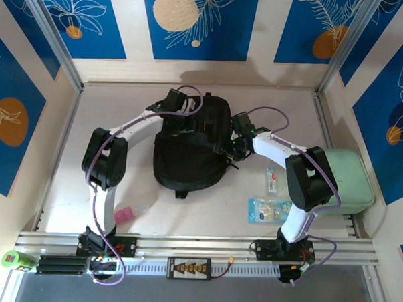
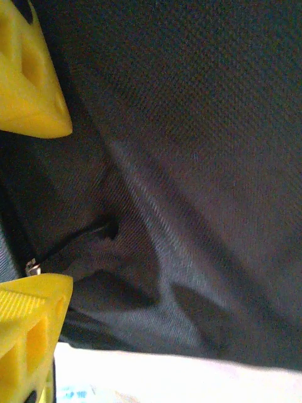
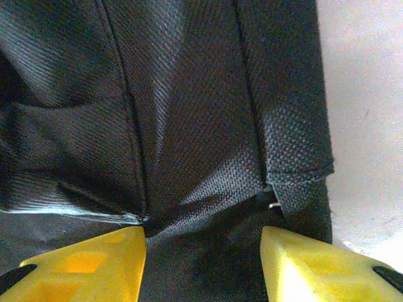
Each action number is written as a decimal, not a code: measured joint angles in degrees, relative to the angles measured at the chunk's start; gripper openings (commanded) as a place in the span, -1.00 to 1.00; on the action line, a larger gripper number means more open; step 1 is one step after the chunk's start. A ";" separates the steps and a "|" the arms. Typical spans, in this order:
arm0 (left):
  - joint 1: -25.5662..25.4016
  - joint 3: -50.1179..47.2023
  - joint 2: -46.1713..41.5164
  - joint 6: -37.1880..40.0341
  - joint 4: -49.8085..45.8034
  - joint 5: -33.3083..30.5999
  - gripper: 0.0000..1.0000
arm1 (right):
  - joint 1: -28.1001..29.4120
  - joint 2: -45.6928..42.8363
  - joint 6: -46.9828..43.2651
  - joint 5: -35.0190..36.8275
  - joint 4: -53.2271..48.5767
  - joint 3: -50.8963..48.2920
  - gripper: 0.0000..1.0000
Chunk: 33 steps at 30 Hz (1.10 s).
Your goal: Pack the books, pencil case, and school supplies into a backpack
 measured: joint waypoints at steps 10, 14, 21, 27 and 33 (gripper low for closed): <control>-0.70 -9.62 -5.49 -1.53 2.73 3.54 0.25 | 2.78 -5.42 2.95 -1.81 2.82 -8.63 0.01; -0.87 -10.23 -7.76 -1.51 0.92 4.55 0.27 | 3.08 -7.21 3.28 -1.66 2.58 -9.77 0.02; -2.14 -7.58 -8.85 -1.51 -1.75 3.23 0.19 | 2.03 -12.09 3.28 0.42 2.14 -9.16 0.04; -6.43 0.13 -5.18 -1.51 -6.40 -2.93 0.13 | 0.13 -12.44 3.28 1.92 2.29 -8.02 0.04; -9.49 7.74 1.38 -0.26 -14.21 -9.46 0.14 | -1.22 -12.44 3.54 2.86 2.23 -8.04 0.03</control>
